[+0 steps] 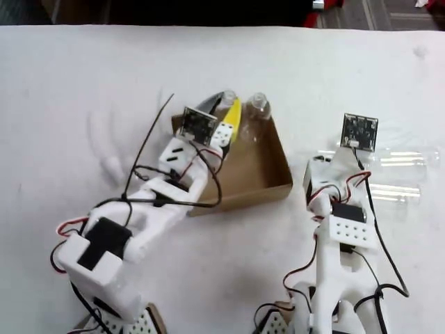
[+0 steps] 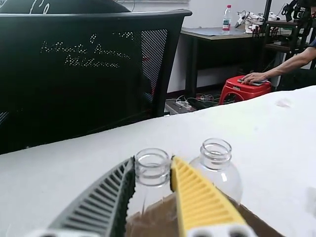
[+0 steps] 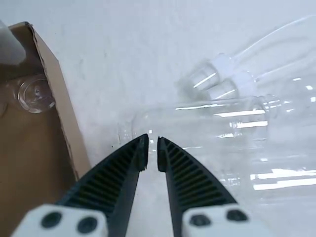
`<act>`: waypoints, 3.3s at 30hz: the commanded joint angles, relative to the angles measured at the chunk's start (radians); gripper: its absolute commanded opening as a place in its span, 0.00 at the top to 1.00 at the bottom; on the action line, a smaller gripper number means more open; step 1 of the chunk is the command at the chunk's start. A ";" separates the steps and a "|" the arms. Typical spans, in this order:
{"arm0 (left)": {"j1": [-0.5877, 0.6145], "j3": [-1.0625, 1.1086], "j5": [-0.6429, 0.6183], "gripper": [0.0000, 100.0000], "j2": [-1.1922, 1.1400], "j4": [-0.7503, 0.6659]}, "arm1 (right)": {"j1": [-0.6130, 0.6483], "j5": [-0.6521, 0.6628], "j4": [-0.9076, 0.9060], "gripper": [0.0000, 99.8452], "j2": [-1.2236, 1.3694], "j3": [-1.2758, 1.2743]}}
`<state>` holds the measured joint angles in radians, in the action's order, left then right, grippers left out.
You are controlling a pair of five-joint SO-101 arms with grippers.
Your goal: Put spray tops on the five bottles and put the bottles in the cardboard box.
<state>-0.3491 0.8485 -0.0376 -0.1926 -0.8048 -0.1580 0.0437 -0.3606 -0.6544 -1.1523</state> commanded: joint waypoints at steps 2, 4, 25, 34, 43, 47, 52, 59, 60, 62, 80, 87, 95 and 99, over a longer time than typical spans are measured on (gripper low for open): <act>0.013 -0.055 0.005 0.98 0.005 -0.026 | -0.005 0.011 0.022 0.98 0.001 0.037; 0.013 -0.054 0.005 0.98 0.005 -0.023 | -0.005 0.011 0.022 0.98 0.001 0.037; 0.013 -0.086 0.011 0.98 -0.087 -0.048 | -0.005 0.012 0.022 0.98 0.001 0.037; 0.007 -0.057 0.008 0.97 -0.082 -0.071 | -0.004 0.012 0.022 0.98 0.001 0.037; 0.005 -0.044 -0.005 0.71 -0.082 -0.026 | -0.004 0.012 0.022 0.98 0.001 0.037; 0.015 -0.048 -0.054 0.71 -0.077 -0.020 | -0.004 0.012 0.022 0.98 0.001 0.037; 0.033 -0.026 -0.063 0.71 -0.013 -0.014 | -0.004 0.012 0.022 0.98 0.001 0.037; 0.041 0.038 -0.064 0.71 0.085 -0.015 | -0.004 0.012 0.022 0.98 0.001 0.037; 0.041 0.048 -0.072 0.71 0.102 -0.015 | -0.004 0.012 0.022 0.98 0.001 0.037; 0.041 0.068 -0.115 0.71 0.142 -0.012 | -0.004 0.012 0.022 0.98 0.001 0.037; 0.168 0.118 -0.359 0.71 1.004 0.928 | -0.012 0.005 0.022 0.98 -0.007 0.037; 0.226 -0.040 -0.338 0.71 1.265 1.539 | -0.012 0.005 0.022 0.98 -0.008 0.037; 0.260 -0.035 -0.210 0.71 1.279 1.634 | -0.010 0.003 0.021 0.98 -0.002 0.037; 0.302 0.038 -0.206 0.71 1.279 1.594 | -0.005 0.003 0.021 0.98 -0.001 0.037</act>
<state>-0.0882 0.8684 -0.2631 1.0595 0.8263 -0.1565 0.0437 -0.3606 -0.6544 -1.1523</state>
